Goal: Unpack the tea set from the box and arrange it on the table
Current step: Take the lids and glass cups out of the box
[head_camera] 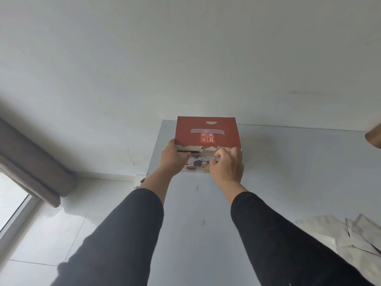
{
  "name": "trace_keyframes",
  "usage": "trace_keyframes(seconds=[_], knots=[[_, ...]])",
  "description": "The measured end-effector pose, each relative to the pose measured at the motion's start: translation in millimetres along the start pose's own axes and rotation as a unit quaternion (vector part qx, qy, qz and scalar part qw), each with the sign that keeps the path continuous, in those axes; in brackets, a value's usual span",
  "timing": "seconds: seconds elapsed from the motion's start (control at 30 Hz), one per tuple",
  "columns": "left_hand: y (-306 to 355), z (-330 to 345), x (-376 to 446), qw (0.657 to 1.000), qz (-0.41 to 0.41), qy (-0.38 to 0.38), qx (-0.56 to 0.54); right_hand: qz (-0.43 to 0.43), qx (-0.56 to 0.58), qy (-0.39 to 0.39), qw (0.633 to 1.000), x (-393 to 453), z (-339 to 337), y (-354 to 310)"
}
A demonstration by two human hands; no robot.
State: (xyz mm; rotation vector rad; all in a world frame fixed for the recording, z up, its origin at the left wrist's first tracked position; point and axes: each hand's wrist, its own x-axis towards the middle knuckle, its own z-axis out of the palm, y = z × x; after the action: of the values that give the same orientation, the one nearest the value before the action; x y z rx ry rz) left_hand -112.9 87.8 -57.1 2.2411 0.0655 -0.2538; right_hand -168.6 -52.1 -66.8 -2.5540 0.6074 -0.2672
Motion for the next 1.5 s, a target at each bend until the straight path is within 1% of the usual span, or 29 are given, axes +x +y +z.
trace_keyframes(seconds=[0.07,0.13,0.2,0.27,0.3,0.37,0.4,0.47,0.53,0.57,0.63,0.7,0.77,0.8,0.87,0.93,1.0,1.07,1.17,1.23,1.3,1.4,1.47,1.5], knots=[[0,0,0,1.0,0.001,-0.002,-0.008,0.063,0.02,-0.043,0.997,0,-1,-7],[-1,0,0,1.0,0.001,-0.002,-0.014,0.141,0.108,-0.092,0.98,-2,0,-14],[-2,1,0,1.0,0.001,-0.002,-0.019,0.188,0.21,-0.13,0.951,-3,2,-17],[-3,2,1,1.0,0.004,0.001,-0.025,0.217,0.288,-0.147,0.921,-3,0,-14],[-4,2,1,1.0,0.006,0.001,-0.029,0.225,0.306,-0.155,0.912,-2,-1,-12],[-4,3,2,0.999,0.006,0.003,-0.04,0.216,0.3,-0.16,0.915,-1,-2,-9],[-5,3,3,0.999,0.003,0.005,-0.044,0.213,0.294,-0.142,0.921,0,-3,-8],[-5,3,4,0.998,-0.005,0.014,-0.068,0.238,0.291,-0.05,0.925,3,-8,-6],[-3,2,4,0.99,-0.028,0.023,-0.134,0.284,0.276,0.031,0.918,9,-16,-3],[-1,0,3,0.985,-0.038,0.028,-0.164,0.293,0.256,0.044,0.92,13,-21,-1],[2,-2,4,0.977,-0.059,0.037,-0.201,0.29,0.251,0.038,0.923,22,-26,1],[7,-5,8,0.97,-0.076,0.039,-0.229,0.278,0.278,0.025,0.919,27,-32,-2],[13,-9,13,0.965,-0.081,0.032,-0.246,0.26,0.308,0.029,0.915,32,-39,-7],[16,-11,14,0.964,-0.077,0.032,-0.252,0.254,0.326,0.045,0.909,35,-42,-9],[26,-14,15,0.957,-0.049,0.042,-0.283,0.247,0.379,0.093,0.887,41,-49,-15],[36,-16,21,0.94,-0.016,0.052,-0.336,0.226,0.423,0.136,0.867,49,-52,-21],[46,-17,29,0.933,0.005,0.058,-0.355,0.198,0.446,0.137,0.862,59,-53,-25],[52,-16,40,0.943,0.045,0.046,-0.327,0.179,0.45,0.115,0.867,71,-54,-27],[60,-13,56,0.967,0.102,0.034,-0.23,0.125,0.401,0.058,0.906,89,-49,-25],[62,-9,72,0.981,0.137,0.047,-0.126,0.081,0.32,0.005,0.944,102,-39,-21],[60,0,91,0.984,0.17,0.057,-0.023,0.033,0.235,-0.034,0.971,117,-26,-16],[52,11,112,0.977,0.183,0.04,0.102,-0.022,0.115,-0.092,0.989,134,-12,-10],[49,15,119,0.974,0.165,0.021,0.156,-0.046,0.038,-0.119,0.991,142,-4,-7],[49,15,121,0.972,0.156,0.014,0.176,-0.066,-0.008,-0.12,0.991,143,-1,-7]])
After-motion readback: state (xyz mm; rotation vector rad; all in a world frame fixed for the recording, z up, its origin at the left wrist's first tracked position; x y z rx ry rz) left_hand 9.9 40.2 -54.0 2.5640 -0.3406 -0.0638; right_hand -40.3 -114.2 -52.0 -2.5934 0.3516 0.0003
